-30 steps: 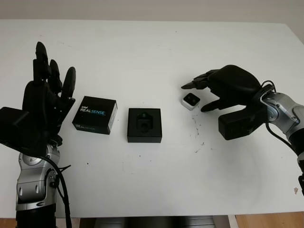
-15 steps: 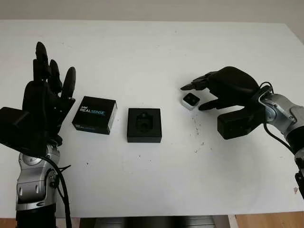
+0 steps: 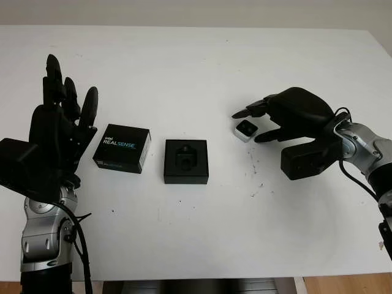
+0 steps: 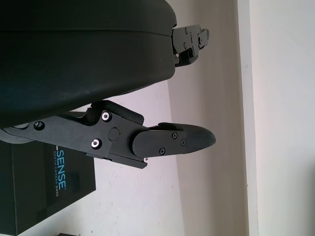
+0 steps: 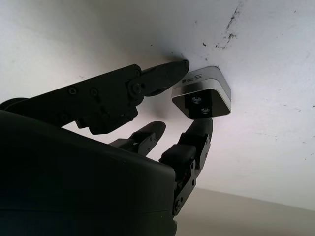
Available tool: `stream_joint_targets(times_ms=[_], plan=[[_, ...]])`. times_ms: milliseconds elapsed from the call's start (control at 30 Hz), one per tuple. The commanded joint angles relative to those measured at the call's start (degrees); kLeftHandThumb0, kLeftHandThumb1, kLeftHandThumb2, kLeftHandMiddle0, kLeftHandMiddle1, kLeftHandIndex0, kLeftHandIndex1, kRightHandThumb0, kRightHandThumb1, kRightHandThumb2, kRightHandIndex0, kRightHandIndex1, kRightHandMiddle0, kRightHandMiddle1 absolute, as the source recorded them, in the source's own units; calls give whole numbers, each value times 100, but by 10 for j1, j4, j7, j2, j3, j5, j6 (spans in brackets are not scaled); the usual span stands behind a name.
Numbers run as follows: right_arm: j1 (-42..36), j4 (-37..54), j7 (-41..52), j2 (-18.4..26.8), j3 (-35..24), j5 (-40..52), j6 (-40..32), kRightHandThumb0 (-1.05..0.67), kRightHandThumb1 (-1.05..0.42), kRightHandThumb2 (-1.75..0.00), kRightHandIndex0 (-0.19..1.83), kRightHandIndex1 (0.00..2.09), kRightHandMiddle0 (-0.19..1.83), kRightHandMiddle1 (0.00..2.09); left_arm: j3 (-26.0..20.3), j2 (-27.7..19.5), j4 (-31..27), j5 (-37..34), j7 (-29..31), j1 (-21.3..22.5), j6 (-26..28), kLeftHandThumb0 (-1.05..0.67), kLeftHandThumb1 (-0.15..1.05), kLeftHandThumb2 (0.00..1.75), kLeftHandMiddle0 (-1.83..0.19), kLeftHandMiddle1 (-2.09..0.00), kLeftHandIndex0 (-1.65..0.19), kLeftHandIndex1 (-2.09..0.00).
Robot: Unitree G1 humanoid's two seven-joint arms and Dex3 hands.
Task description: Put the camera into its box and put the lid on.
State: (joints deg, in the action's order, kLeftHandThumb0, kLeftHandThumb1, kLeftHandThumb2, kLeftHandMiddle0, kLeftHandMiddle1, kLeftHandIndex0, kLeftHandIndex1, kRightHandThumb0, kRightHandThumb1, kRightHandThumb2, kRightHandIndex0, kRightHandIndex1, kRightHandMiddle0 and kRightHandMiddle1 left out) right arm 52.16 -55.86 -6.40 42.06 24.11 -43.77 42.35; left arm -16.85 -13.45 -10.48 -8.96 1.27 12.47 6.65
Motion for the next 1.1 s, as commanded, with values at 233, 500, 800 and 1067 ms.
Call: stream_joint_targets(times_ms=[233,500,800,1067], plan=[[5,-9,-9,-6,5,-1,7,-29,-89,-5,30,84,26,98,0,-1,-14,3,-2,-11,4,-45,105,38,12,-5,15,-5],[9,-23,-22,-9,11,-6,10,-29,-90,-6,25,108,26,111,0,-1,-14,-1,2,-12,6,-44,105,39,12,-5,15,-5],[16,-52,-36,-15,19,-4,29,-33,-92,-6,33,120,34,122,-2,-1,-18,-5,2,-12,14,-43,105,35,11,-6,15,-5],[12,-72,32,-24,-1,48,28,-33,-98,-6,22,127,34,133,-1,1,-17,-7,0,-11,15,-44,105,32,11,-5,15,-5]])
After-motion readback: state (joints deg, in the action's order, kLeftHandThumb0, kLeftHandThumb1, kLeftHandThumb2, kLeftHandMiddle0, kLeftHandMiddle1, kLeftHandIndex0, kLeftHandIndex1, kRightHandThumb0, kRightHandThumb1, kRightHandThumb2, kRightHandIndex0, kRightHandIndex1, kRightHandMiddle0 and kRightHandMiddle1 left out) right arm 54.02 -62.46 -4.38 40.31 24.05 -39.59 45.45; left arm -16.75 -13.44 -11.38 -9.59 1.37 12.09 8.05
